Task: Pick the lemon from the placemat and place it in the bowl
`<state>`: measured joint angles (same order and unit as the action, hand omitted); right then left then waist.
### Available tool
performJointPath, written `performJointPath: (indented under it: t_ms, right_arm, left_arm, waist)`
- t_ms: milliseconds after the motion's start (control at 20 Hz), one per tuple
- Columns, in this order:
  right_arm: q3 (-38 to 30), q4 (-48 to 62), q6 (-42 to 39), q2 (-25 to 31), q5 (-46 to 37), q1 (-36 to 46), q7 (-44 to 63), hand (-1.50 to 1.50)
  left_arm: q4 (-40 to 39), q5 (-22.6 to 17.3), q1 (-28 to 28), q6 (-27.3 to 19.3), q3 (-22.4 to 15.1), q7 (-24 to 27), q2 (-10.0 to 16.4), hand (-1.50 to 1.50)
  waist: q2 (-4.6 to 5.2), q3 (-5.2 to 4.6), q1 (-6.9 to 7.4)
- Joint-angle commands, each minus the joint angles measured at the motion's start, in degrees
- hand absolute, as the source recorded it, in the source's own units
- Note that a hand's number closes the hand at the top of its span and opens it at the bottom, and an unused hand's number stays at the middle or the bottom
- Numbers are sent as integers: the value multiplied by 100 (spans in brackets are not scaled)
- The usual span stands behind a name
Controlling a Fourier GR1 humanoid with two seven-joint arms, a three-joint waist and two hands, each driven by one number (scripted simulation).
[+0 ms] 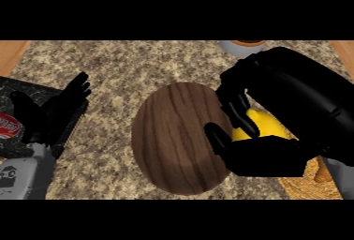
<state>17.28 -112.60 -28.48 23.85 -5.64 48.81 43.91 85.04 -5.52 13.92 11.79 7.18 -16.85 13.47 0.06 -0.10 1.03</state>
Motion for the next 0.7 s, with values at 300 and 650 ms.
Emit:
performJointPath:
  t_ms: [300,650]
  right_arm:
    - [500,2926,846,-1329,-1540,663,-1506,150]
    - [679,4981,1438,-2312,-1939,925,-2624,150]
  left_arm:
    - [362,-36,-47,-43,-20,-316,-31,0]
    - [356,73,-37,-92,-128,-225,-148,0]
  waist:
    - [24,8,46]
    - [27,8,61]
